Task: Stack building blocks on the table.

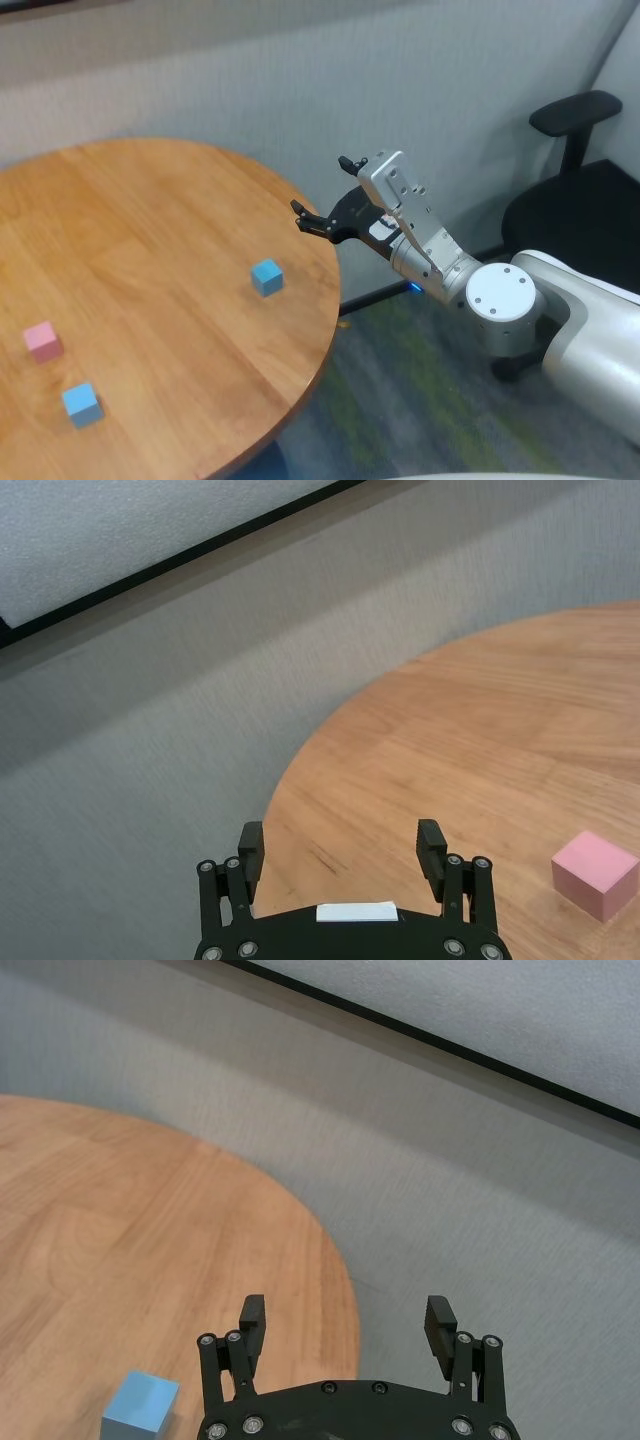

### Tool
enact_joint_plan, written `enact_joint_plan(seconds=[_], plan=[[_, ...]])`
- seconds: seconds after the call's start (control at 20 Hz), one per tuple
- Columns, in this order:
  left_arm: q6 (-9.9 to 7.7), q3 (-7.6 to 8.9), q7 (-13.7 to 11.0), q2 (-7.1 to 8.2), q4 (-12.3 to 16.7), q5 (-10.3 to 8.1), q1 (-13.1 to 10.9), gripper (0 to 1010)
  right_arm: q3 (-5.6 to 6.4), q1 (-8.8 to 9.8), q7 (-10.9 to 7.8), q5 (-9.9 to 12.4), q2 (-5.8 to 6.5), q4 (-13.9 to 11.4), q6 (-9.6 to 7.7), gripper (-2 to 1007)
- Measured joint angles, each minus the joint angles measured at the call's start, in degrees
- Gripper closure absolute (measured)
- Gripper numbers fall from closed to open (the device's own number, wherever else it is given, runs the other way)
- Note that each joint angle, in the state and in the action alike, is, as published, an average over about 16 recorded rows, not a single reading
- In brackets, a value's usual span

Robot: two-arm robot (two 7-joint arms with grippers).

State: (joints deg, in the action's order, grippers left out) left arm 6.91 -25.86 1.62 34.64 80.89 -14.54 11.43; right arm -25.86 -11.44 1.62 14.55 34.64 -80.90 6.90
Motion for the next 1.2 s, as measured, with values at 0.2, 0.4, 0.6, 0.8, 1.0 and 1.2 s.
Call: enact_joint_plan(seconds=[0.2, 0.4, 0.6, 0.8, 1.0, 1.2], plan=[[0.00, 0.00, 0.0, 0.00, 0.0, 0.00, 0.0, 7, 0.00, 0.00, 0.00, 0.0, 0.00, 0.0, 0.00, 0], [0.00, 0.00, 0.0, 0.00, 0.0, 0.00, 0.0, 7, 0.00, 0.00, 0.00, 0.0, 0.00, 0.0, 0.00, 0], [0.00, 0.00, 0.0, 0.00, 0.0, 0.00, 0.0, 7, 0.00, 0.00, 0.00, 0.0, 0.00, 0.0, 0.00, 0], [0.00, 0.00, 0.0, 0.00, 0.0, 0.00, 0.0, 7, 0.00, 0.00, 0.00, 0.0, 0.00, 0.0, 0.00, 0], [0.03, 0.02, -0.1, 0.00, 0.0, -0.01, 0.0, 7, 0.00, 0.00, 0.00, 0.0, 0.00, 0.0, 0.00, 1], [0.00, 0.08, -0.7, 0.02, -0.5, -0.01, 0.1, 7, 0.00, 0.00, 0.00, 0.0, 0.00, 0.0, 0.00, 0]])
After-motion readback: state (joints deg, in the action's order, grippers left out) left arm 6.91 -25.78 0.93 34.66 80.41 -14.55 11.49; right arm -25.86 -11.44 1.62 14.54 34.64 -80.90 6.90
